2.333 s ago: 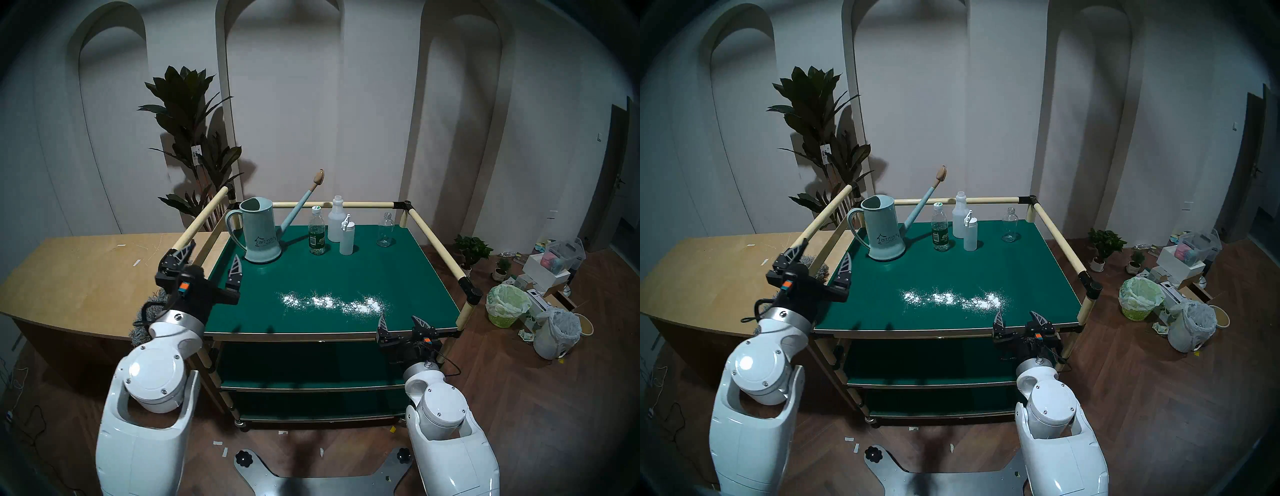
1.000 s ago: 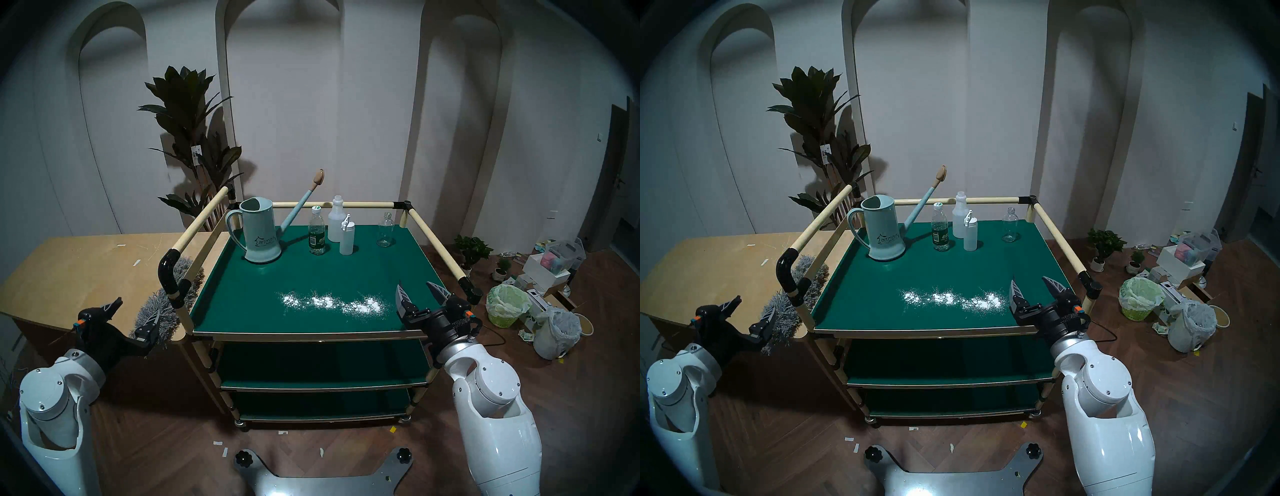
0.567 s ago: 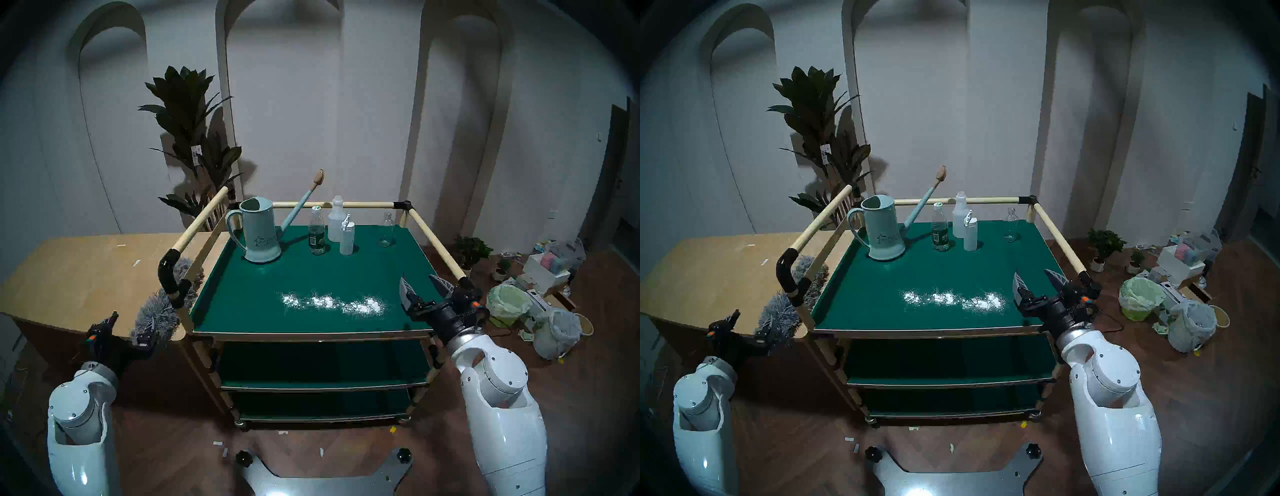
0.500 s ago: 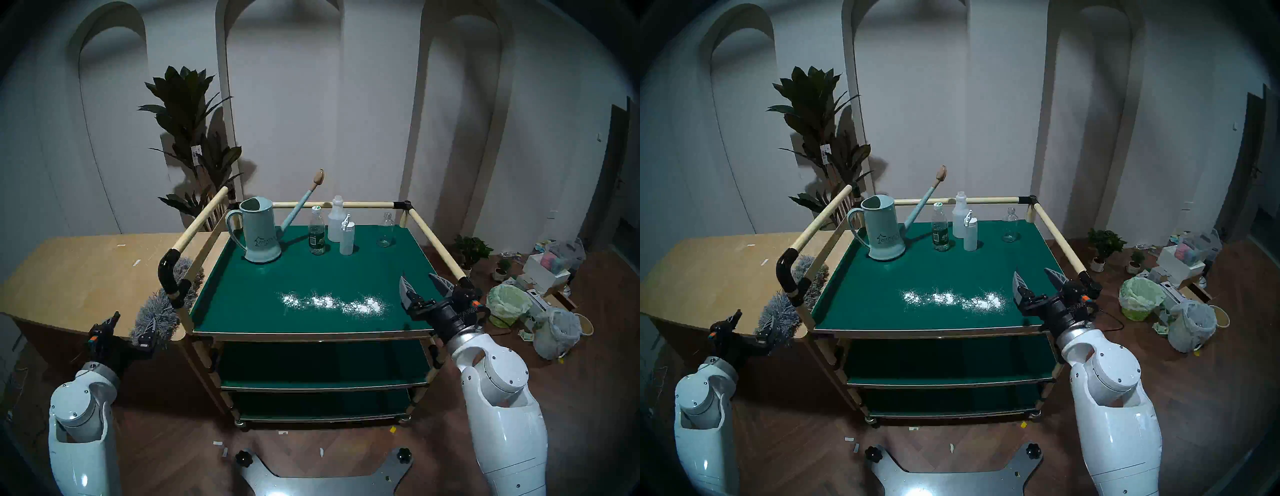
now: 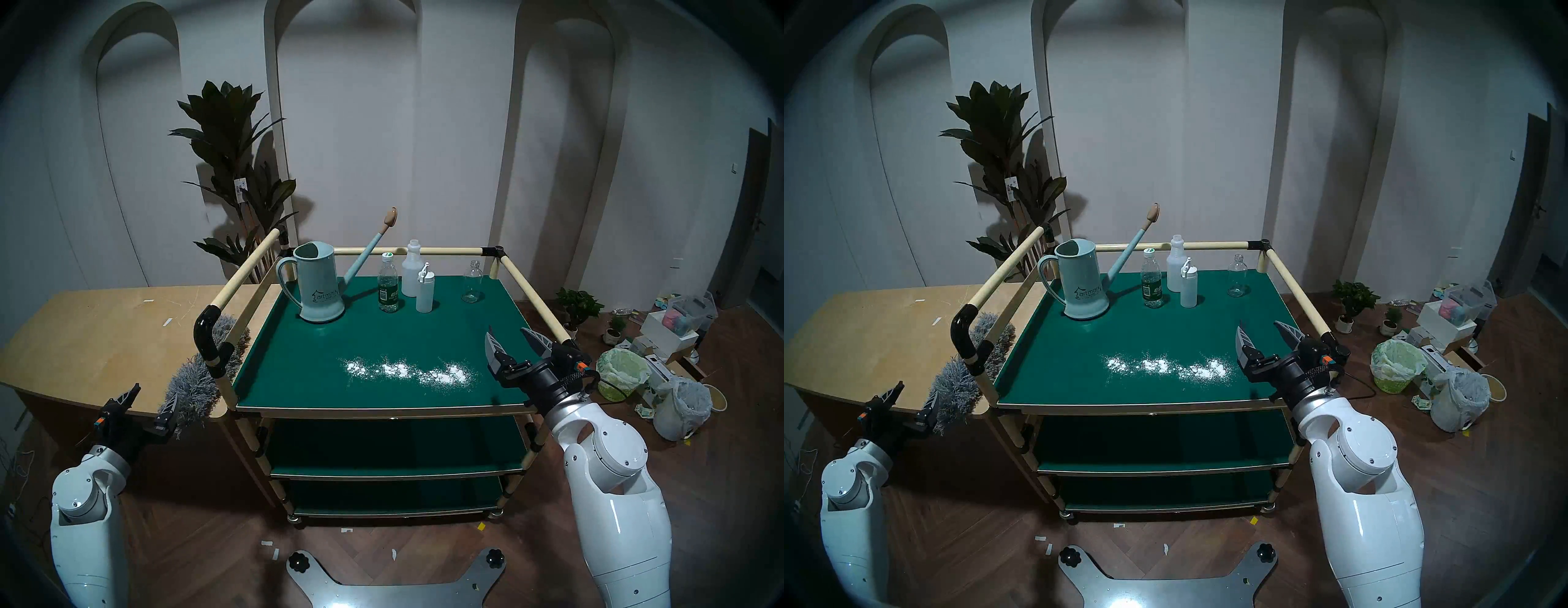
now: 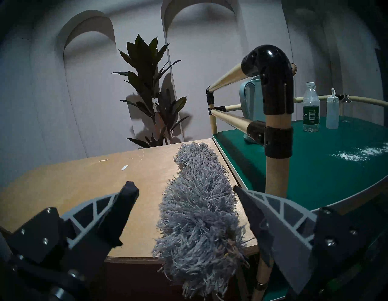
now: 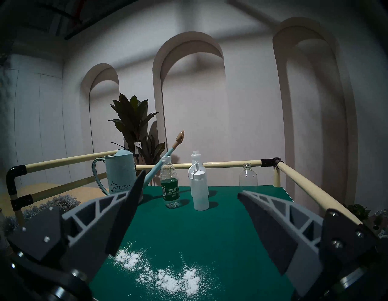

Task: Dust the shelf with the duster

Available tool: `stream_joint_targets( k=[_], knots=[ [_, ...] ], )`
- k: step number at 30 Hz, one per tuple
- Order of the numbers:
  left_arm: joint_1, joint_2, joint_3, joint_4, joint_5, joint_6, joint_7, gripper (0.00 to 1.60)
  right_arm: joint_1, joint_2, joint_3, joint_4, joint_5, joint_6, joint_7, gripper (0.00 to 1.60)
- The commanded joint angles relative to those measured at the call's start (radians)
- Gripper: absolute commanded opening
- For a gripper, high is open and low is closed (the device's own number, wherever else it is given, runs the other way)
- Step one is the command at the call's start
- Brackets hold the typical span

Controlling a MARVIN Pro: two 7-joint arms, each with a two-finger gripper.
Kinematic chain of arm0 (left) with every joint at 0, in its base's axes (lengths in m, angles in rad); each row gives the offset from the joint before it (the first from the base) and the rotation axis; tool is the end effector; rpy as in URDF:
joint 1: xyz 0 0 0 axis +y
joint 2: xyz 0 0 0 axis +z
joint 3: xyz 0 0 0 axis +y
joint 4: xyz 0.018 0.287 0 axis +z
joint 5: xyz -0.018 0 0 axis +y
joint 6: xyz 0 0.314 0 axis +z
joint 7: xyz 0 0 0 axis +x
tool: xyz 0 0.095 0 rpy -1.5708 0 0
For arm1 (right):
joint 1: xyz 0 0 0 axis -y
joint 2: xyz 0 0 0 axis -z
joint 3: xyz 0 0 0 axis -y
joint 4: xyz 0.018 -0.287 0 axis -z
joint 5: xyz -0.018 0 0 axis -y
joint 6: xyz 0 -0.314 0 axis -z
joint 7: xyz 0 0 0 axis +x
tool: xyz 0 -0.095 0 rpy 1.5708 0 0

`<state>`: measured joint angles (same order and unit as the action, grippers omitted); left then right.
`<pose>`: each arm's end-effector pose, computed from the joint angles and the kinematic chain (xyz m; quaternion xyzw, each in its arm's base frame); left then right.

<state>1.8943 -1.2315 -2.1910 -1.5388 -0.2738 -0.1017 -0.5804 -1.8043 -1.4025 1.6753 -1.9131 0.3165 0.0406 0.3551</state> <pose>0.2760 0.2868 -0.3165 -0.7410 0.0551 -0.6671 0.0527 0.3550 -0.0366 -0.2472 -0.6590 -0.0754 -0.7327 0.1524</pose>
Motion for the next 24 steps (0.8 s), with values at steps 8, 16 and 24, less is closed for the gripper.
stream_joint_targets(
  k=[8,16,24],
  knots=[
    [-0.179,0.136,0.121,0.237,-0.029,-0.118,-0.116,1.6,-0.007,-0.018,-0.01,-0.054,-0.034,-0.012,-0.038,1.6],
    [-0.253,0.168,0.16,0.377,-0.038,-0.162,-0.129,1.6,-0.022,-0.025,-0.009,-0.07,-0.049,-0.012,-0.063,1.6],
    [-0.338,0.183,0.204,0.513,-0.032,-0.202,-0.126,1.6,-0.025,-0.031,-0.017,-0.079,-0.064,-0.013,-0.077,1.6]
  ],
)
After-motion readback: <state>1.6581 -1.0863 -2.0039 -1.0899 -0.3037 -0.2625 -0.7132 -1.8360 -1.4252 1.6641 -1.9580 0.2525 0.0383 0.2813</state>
